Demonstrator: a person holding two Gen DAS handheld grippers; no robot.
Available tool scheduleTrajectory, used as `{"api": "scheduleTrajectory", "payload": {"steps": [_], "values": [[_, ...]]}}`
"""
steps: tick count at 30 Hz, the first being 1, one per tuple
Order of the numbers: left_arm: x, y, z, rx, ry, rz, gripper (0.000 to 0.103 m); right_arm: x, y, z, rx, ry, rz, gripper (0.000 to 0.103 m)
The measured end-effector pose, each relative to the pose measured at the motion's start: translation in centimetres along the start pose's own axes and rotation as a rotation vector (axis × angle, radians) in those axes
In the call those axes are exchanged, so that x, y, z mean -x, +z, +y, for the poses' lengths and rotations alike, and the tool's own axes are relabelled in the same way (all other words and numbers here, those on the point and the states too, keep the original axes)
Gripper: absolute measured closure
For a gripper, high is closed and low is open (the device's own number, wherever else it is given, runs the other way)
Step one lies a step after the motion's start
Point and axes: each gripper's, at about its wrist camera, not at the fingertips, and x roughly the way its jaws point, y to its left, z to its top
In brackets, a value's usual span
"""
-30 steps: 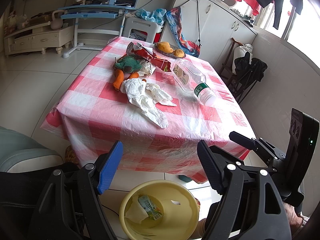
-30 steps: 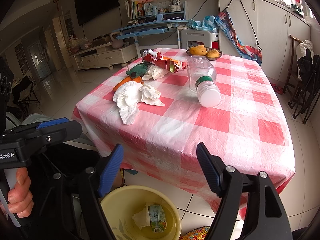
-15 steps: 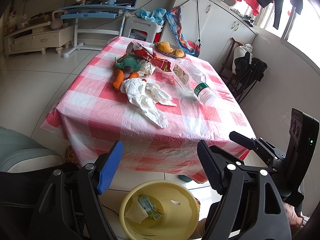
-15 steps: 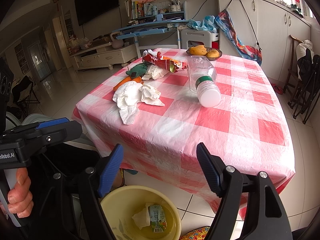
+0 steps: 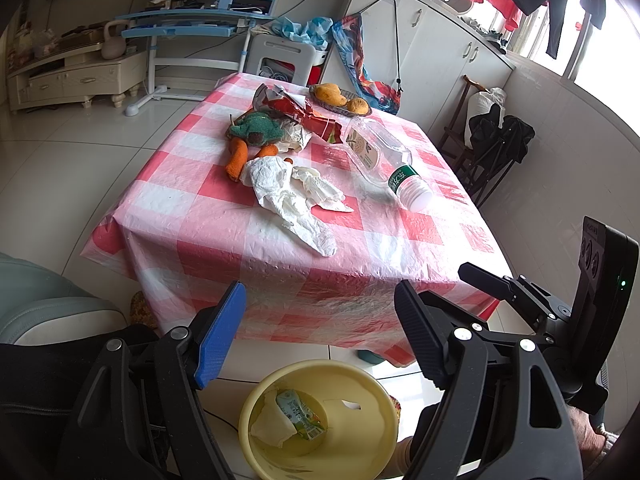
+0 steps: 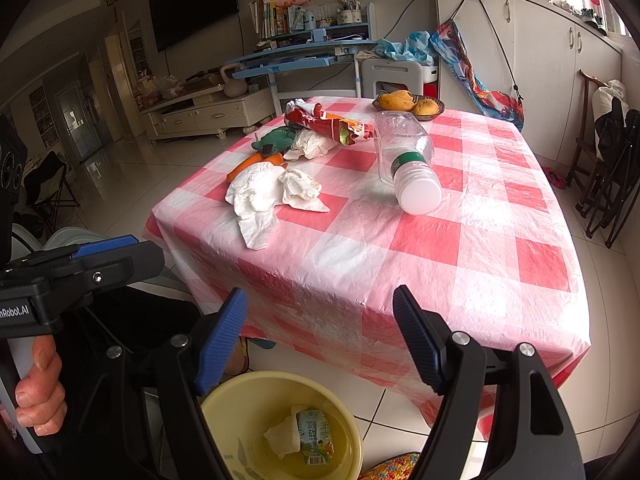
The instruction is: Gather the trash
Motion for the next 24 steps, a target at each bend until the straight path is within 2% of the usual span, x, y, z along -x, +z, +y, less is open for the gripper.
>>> {"api": "scheduleTrajectory", "payload": {"steps": [13,24], "values": [[-0.3,-0.3,0.4,0.040,0.009,-0.023,0.030,-0.1,-0.1,-0.1,-0.014,0.004,-0.015,0.031],[-0.7,0.0,-0.2,-0.003,0.083,-0.025,0.030,0.2,0.8,-0.3,-0.047,0.042,-0.026,0.031]]}}
